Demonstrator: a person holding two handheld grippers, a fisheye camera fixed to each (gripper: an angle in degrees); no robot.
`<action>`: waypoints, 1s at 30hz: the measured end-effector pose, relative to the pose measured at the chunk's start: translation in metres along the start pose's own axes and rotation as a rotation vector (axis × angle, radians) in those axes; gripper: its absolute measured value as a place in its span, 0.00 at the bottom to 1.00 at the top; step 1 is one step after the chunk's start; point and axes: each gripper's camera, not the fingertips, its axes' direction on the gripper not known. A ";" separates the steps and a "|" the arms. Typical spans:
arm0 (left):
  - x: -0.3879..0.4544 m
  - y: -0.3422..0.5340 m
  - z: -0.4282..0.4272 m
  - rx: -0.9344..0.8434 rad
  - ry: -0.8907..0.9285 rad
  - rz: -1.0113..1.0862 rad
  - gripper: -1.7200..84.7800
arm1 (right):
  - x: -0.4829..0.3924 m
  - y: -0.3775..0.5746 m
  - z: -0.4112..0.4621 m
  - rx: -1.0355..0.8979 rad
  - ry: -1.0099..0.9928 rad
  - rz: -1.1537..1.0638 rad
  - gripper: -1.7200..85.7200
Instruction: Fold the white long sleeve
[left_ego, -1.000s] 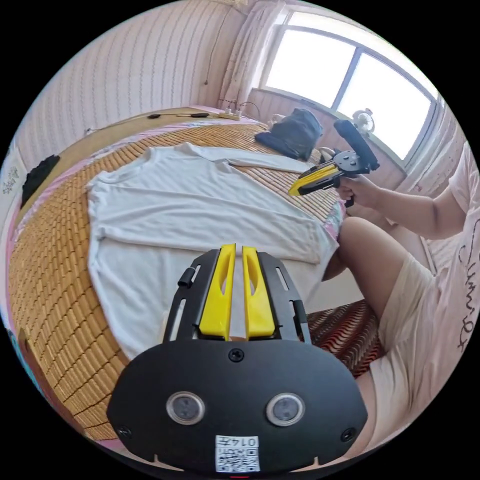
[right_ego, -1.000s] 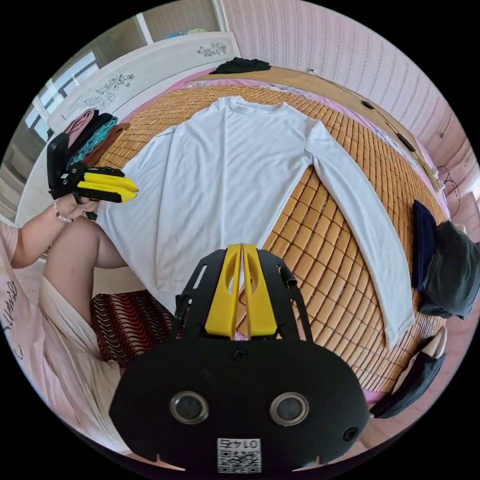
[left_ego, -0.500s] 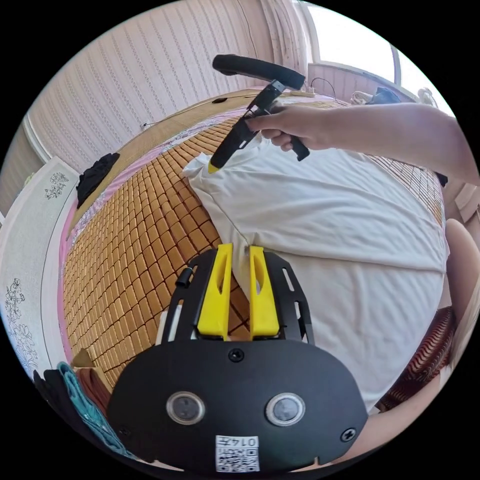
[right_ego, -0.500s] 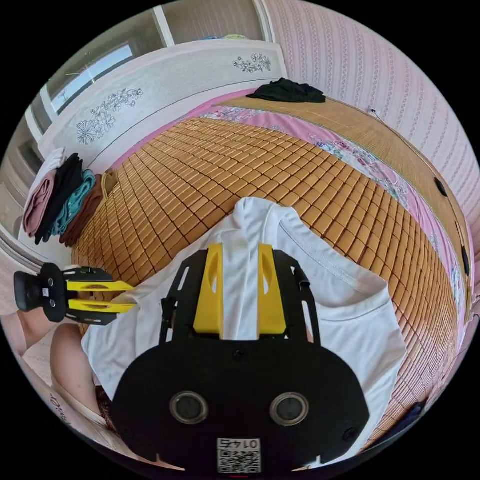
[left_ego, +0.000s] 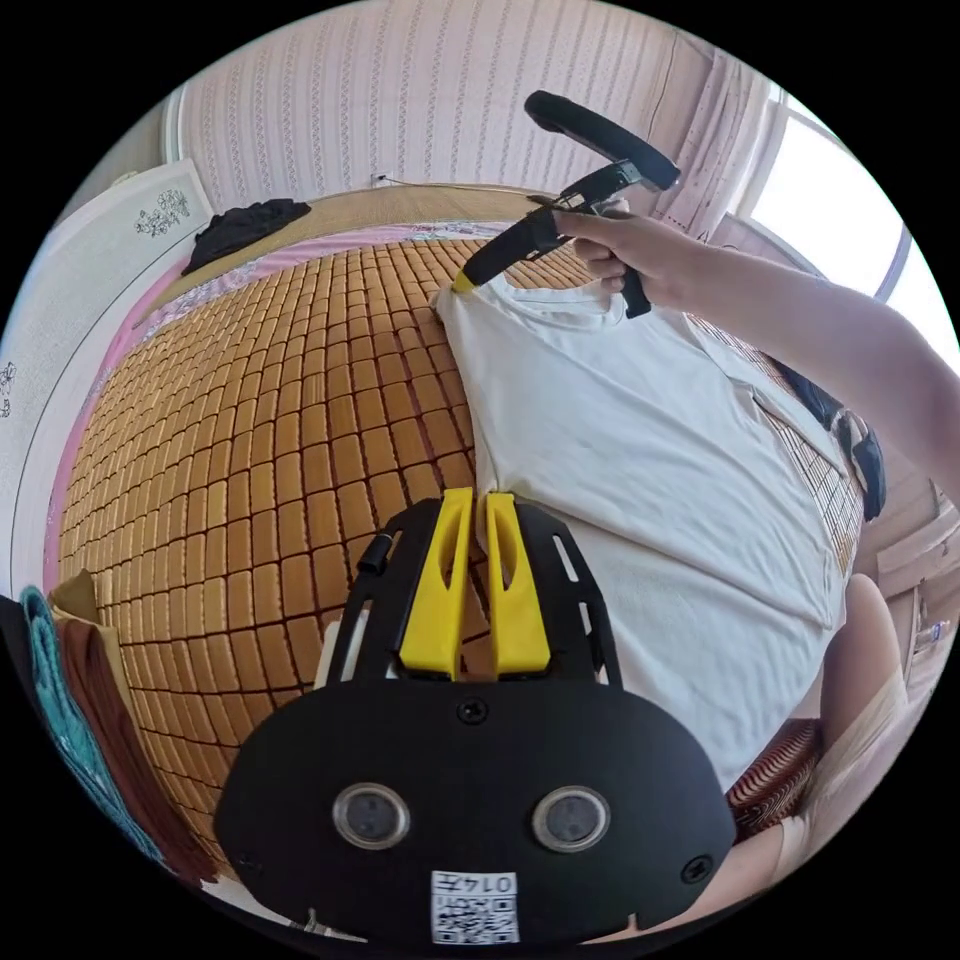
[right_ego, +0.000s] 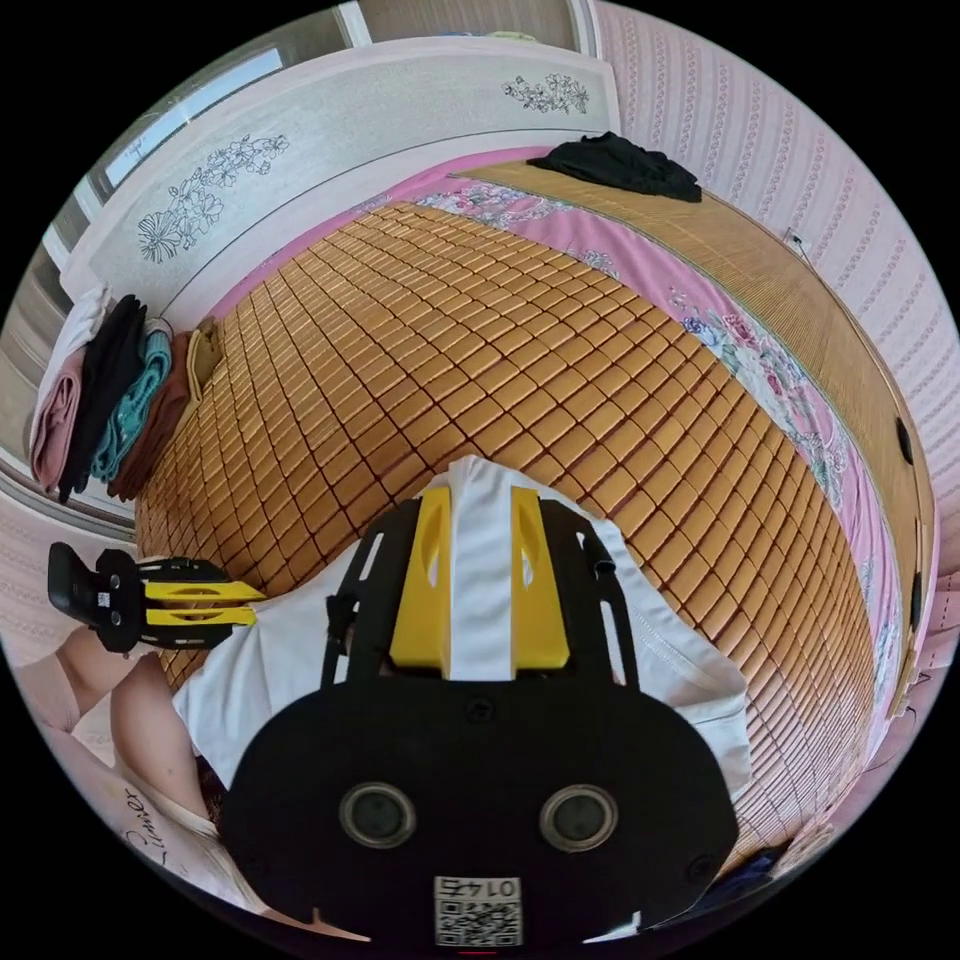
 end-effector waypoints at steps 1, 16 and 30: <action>0.000 0.001 0.000 -0.003 -0.007 -0.007 0.05 | 0.006 0.007 -0.012 0.027 0.010 0.022 0.13; 0.102 0.069 -0.065 0.050 -0.038 0.146 0.06 | -0.056 0.486 -0.102 0.281 0.740 0.545 0.01; 0.369 -0.019 -0.014 0.143 0.029 0.754 0.12 | 0.023 0.674 -0.080 0.326 0.734 1.117 0.15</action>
